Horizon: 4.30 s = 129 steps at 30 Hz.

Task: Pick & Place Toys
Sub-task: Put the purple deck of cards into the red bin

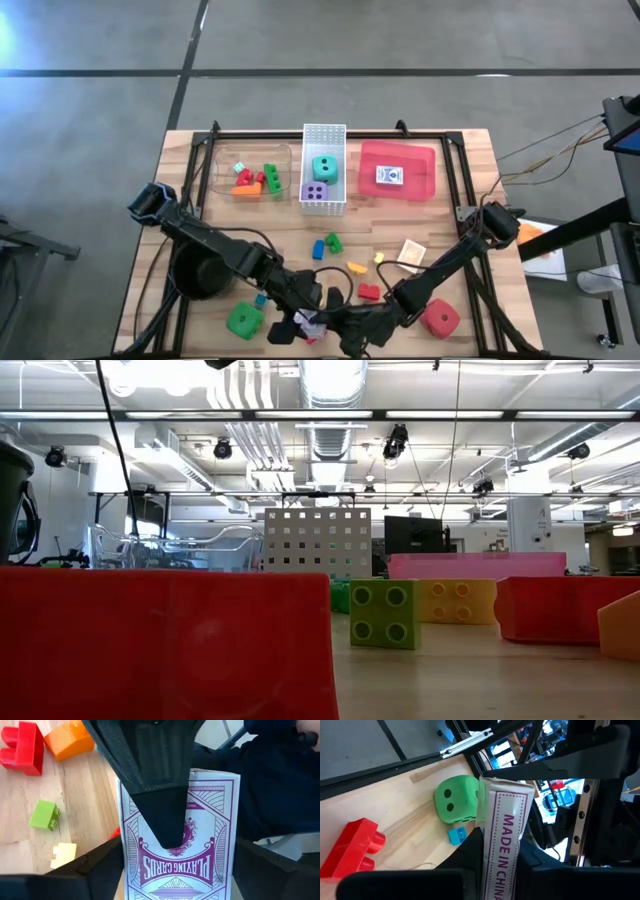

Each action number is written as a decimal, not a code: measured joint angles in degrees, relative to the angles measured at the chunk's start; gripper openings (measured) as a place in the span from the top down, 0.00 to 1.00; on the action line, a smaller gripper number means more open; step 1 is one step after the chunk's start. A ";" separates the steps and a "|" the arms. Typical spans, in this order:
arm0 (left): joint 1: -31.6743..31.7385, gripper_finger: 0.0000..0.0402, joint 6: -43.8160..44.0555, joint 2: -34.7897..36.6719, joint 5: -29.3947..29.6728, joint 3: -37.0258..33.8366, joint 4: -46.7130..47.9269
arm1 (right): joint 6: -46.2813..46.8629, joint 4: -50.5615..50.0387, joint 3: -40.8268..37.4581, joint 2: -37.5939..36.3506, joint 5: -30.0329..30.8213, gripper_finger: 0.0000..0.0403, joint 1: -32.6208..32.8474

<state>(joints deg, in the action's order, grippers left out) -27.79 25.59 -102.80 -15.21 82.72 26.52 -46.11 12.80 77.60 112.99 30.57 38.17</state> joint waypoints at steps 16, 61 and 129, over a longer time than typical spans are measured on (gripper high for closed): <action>0.09 0.13 5.13 3.01 -0.70 0.04 4.80 | 2.77 -0.66 -0.04 -0.02 -2.64 0.89 0.21; 0.46 0.13 4.13 16.39 32.91 -0.66 18.64 | 65.49 -43.73 -23.60 -43.33 7.61 0.89 -27.86; 0.48 0.13 1.92 16.46 41.15 -3.50 21.34 | 101.89 -19.67 -50.33 -47.28 -41.22 0.89 -81.13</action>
<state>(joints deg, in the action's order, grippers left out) -27.31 27.51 -86.35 25.93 79.22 47.86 55.78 -6.87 27.27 65.71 -10.65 -42.96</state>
